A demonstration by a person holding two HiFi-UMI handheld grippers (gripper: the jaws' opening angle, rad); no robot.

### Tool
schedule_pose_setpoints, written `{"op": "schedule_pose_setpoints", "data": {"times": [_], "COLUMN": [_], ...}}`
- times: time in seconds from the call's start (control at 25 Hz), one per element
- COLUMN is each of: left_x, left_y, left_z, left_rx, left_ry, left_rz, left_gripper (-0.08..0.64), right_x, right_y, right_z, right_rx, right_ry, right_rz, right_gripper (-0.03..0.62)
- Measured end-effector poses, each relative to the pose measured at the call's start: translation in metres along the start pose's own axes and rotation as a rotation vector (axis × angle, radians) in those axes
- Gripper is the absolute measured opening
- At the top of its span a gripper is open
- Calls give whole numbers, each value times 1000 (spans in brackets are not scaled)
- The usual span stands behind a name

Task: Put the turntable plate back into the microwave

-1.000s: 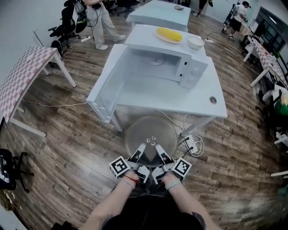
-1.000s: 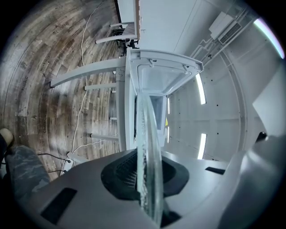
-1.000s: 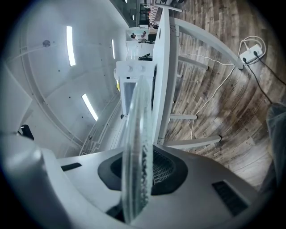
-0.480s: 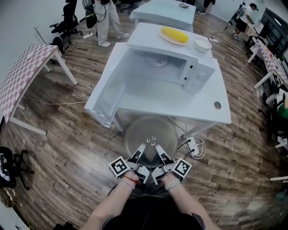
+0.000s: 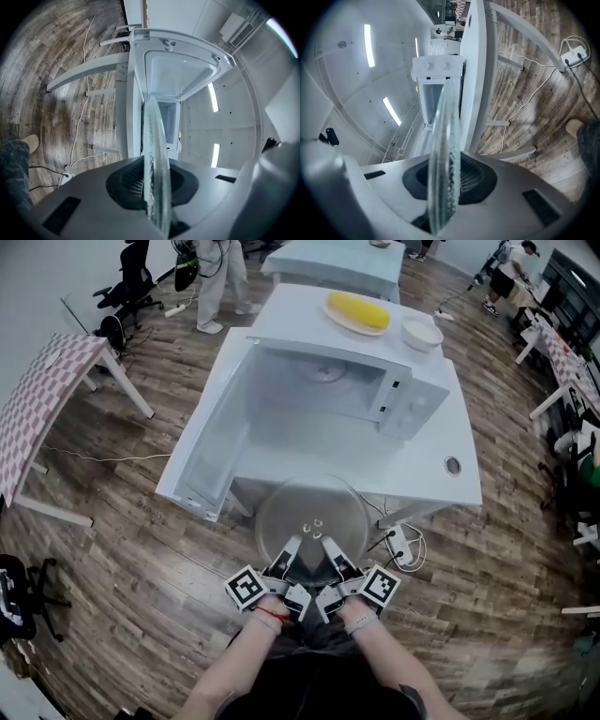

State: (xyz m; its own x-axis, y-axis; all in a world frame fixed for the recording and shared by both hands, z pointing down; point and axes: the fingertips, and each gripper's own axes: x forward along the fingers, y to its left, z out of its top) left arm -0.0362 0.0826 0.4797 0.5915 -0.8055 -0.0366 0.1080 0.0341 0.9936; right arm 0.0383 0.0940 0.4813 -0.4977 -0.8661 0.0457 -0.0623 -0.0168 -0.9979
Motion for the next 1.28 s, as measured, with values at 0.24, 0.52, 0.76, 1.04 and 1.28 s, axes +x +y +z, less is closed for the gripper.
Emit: {"op": "schedule_pose_setpoints", "data": {"times": [0.24,0.52,0.76,1.04,1.28], "left_x": [27,56,72,105,137], "left_y": [-1,-6,-10,-11,-11], "left_z": [8,21,32,46,57], "left_rx": [5,-7,-11,-6,3], "left_ry": [-2,-12,-29,-37,-38], "left_rz": [-5,0,2,5,1], "left_gripper": [49,49,49,49,49], "right_x": [18,44,60,88,110], "right_y": [1,5,9,10,10], "right_z": [22,41,53,77,102], "right_rx": [0,16,7,16,15], "right_ry": [2,13,28,35,39], "right_rz": [3,8,-2,13,15], "right_gripper": [71,71,71,71,71]}}
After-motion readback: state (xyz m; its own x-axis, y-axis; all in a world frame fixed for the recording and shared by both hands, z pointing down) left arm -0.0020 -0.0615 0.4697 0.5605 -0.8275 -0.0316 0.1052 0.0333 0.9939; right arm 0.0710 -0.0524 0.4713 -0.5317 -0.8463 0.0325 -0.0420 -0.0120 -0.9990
